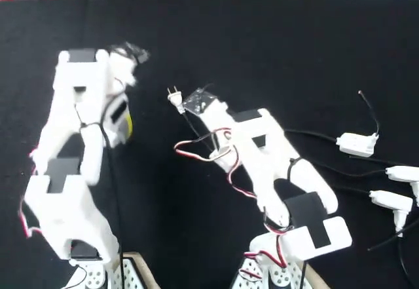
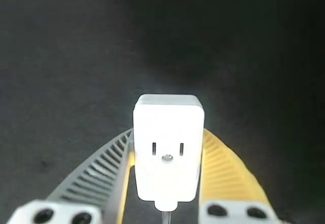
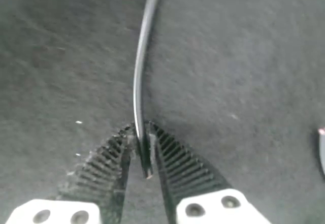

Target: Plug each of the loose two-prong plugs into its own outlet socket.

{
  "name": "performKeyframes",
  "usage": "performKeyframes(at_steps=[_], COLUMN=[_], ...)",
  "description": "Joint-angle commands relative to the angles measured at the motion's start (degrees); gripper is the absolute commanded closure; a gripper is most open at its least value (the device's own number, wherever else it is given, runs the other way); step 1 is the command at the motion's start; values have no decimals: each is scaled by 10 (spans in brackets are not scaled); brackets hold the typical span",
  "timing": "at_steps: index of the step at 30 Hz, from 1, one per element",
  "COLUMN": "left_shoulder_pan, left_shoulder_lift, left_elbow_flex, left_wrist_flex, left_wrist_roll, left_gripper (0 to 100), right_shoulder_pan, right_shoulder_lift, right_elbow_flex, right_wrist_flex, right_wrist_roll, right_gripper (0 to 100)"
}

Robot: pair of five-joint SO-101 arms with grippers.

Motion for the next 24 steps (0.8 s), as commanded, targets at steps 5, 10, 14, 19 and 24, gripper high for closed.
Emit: performKeyframes(at_steps=[5, 10, 14, 19, 24], left_shoulder_pan=[54, 58, 59, 59, 60], left_shoulder_lift=[-207, -319, -418, -549, -658], left_elbow_flex=[387, 511, 565, 595, 608], left_wrist_flex=[-226, -295, -312, -267, -198], left_wrist_roll=[-137, -176, -177, -175, -175], left_gripper=[934, 836, 746, 709, 711], right_shoulder_pan=[28, 28, 28, 28, 27], right_shoulder_lift=[-24, -23, -23, -23, -23], right_elbow_flex=[-14, -14, -13, -13, -13], right_wrist_flex=[-20, -20, -19, -18, -18], right_wrist_roll=[-4, -4, -4, -4, -4], right_gripper=[987, 987, 987, 987, 987])
